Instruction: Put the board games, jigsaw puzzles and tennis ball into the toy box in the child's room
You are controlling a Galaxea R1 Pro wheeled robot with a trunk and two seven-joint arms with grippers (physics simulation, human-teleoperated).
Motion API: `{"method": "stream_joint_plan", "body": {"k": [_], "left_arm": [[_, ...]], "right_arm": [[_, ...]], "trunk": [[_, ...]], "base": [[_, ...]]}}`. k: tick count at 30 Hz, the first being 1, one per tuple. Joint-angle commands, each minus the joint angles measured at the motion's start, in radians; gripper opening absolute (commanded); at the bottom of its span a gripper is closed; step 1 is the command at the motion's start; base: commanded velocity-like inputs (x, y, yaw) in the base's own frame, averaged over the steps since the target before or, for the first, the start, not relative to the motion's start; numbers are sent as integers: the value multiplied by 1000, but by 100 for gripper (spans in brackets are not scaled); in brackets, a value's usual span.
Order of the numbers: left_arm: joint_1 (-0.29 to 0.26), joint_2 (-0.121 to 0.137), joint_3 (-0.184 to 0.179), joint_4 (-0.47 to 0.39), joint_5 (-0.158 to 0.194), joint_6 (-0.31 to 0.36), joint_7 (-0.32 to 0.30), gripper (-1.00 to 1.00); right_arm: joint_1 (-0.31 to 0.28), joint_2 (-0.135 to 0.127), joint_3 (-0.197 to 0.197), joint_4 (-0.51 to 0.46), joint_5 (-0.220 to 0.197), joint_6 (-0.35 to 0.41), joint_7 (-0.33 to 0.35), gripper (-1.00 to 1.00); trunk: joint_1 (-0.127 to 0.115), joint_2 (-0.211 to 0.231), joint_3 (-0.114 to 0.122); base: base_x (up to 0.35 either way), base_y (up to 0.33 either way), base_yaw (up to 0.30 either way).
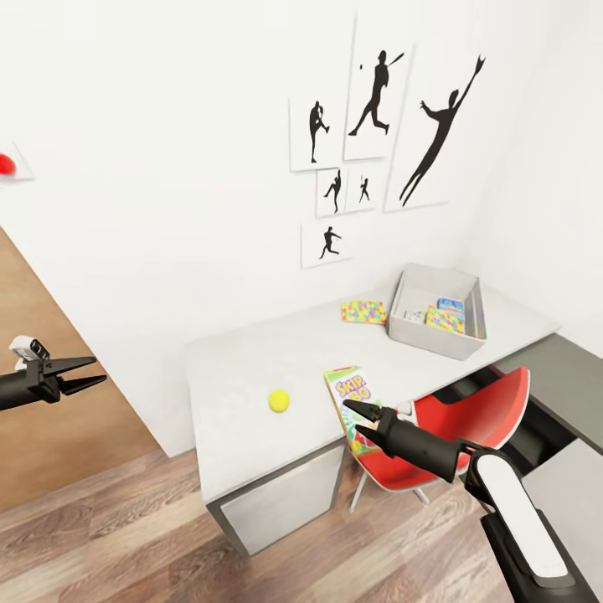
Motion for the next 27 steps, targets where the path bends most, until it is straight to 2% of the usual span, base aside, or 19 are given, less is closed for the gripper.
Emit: {"method": "stream_joint_plan", "body": {"k": [1, 27], "left_arm": [[-1, 1, -2, 0, 0, 11, -4, 100], [-1, -6, -2, 0, -1, 11, -4, 100]], "right_arm": [[-1, -1, 2, -1, -6, 2, -6, 100], [-1, 0, 6, 0, -6, 1, -6, 100]], "trunk": [[1, -2, 0], [1, -2, 43]], "base": [[0, 0, 0], [0, 0, 0]]}}
